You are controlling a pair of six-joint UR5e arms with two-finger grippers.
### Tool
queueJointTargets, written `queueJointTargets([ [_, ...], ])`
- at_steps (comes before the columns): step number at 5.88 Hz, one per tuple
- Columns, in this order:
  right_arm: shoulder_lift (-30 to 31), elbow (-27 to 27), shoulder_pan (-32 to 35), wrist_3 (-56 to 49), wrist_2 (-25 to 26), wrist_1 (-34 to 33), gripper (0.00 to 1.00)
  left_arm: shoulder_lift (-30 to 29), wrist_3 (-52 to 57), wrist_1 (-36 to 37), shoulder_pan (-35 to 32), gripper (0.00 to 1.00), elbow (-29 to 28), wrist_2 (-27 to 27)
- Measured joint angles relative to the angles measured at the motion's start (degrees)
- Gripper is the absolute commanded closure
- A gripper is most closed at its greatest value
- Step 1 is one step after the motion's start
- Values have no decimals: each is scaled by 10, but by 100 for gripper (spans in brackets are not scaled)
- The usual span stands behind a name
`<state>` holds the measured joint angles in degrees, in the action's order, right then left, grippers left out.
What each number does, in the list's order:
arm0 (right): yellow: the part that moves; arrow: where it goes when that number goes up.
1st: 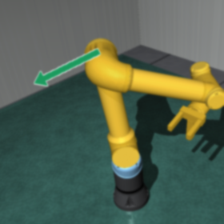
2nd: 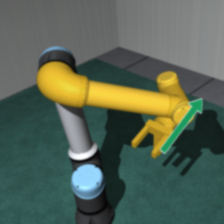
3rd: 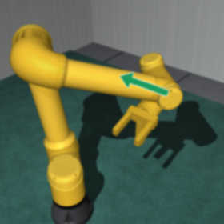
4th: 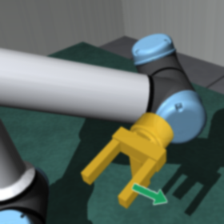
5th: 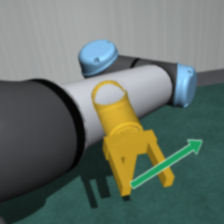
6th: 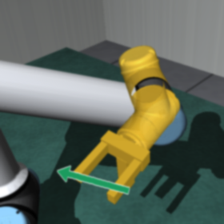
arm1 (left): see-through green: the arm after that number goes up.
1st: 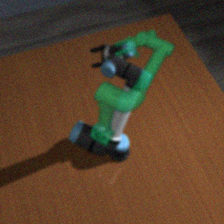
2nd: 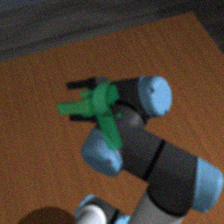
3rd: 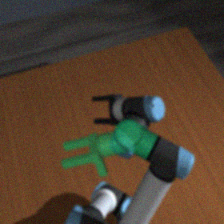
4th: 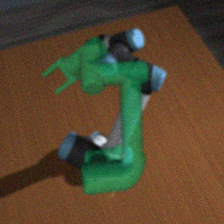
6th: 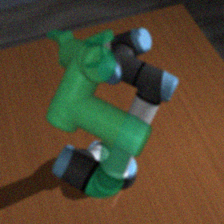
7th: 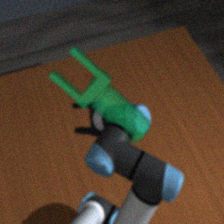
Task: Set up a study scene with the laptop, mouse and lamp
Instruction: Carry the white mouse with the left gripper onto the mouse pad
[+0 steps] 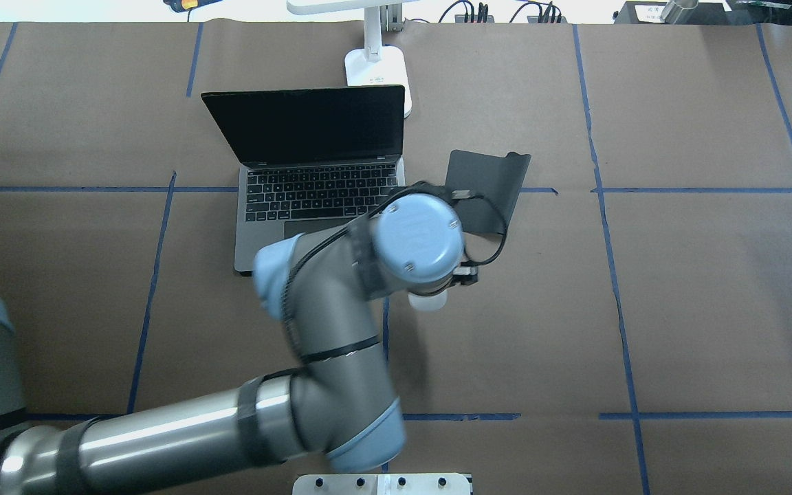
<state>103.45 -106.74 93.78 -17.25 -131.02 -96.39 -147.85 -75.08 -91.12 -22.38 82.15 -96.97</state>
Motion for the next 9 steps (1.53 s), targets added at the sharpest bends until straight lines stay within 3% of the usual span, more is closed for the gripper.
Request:
queueJointTargets([
  [2,0,2,0,0,0,0,0,-136,-4,-73,-29,78,-224,-21],
  [4,0,7,0,0,-1,0,0,-232,-18,-184,-42,78,-428,-27],
  [5,0,7,0,0,-2,0,0,-259,-25,-225,-43,61,-494,-24],
  [6,0,8,-1,0,-3,0,0,-268,-33,-245,-44,33,-520,-20],
  [7,0,9,-1,0,-3,0,0,-273,-42,-252,-44,14,-529,-17],
  [8,-1,9,0,0,-3,0,0,-276,-47,-254,-44,5,-532,-16],
  [9,-1,8,0,0,-3,1,0,-279,-48,-255,-44,4,-532,-17],
])
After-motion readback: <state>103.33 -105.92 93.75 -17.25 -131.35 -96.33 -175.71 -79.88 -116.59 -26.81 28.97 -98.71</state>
